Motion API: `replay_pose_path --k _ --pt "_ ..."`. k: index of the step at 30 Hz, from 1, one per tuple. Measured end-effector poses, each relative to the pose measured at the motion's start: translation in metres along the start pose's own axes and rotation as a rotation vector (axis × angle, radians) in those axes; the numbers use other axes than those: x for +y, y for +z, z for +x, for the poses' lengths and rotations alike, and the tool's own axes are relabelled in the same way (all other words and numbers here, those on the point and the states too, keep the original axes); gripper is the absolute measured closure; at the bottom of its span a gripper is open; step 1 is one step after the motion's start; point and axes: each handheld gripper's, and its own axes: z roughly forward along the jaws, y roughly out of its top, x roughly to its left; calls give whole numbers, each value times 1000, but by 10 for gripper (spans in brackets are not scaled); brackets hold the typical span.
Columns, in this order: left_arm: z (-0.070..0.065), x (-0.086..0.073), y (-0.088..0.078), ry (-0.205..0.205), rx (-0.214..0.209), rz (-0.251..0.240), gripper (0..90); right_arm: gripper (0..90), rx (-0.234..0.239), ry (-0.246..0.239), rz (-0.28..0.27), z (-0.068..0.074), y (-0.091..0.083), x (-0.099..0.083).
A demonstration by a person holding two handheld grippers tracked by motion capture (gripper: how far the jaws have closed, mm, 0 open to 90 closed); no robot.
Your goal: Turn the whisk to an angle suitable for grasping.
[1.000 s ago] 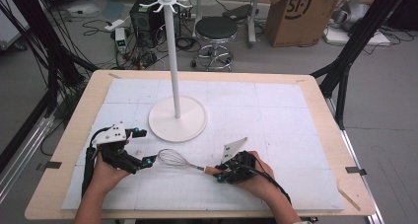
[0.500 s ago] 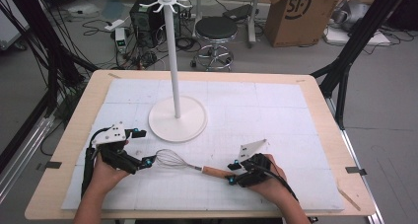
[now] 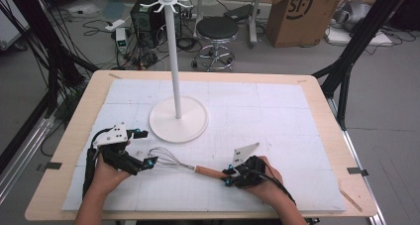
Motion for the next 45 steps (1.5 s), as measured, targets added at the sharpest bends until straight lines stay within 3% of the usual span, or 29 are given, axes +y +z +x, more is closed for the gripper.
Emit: replay_pose_path --k 8,10,11,12,13,16,22,27,35,37,43,45 --pt "0 0 -1 -2 4 -1 17 716 33 -44 -20 1 19 20" --pt "1 -1 -1 -2 5 2 17 675 22 -48 -25 2 21 21" --pt "1 -1 -1 -3 4 0 17 596 14 -47 -26 3 21 20" --pt "1 -1 -1 -5 5 0 17 596 14 -47 -26 3 21 20" --pt "1 -1 -1 -4 6 4 17 560 -10 -56 -18 3 21 20" --pt "1 -1 -1 -3 5 3 17 537 -25 -58 -17 4 19 19" --pt "1 -1 -1 -3 4 4 17 528 -54 -27 -22 0 13 11" --pt "0 -2 1 -5 2 7 17 519 -121 -8 -23 -7 8 7" --pt "-2 0 3 5 -7 12 17 518 -175 -27 -31 -8 9 8" --pt "-2 0 3 5 -7 13 17 519 -219 -10 -30 -11 8 7" --pt "-4 -1 3 6 -13 20 17 520 -242 9 -49 -18 8 5" --pt "-4 -1 2 7 -11 18 17 524 -256 44 -56 -22 7 4"
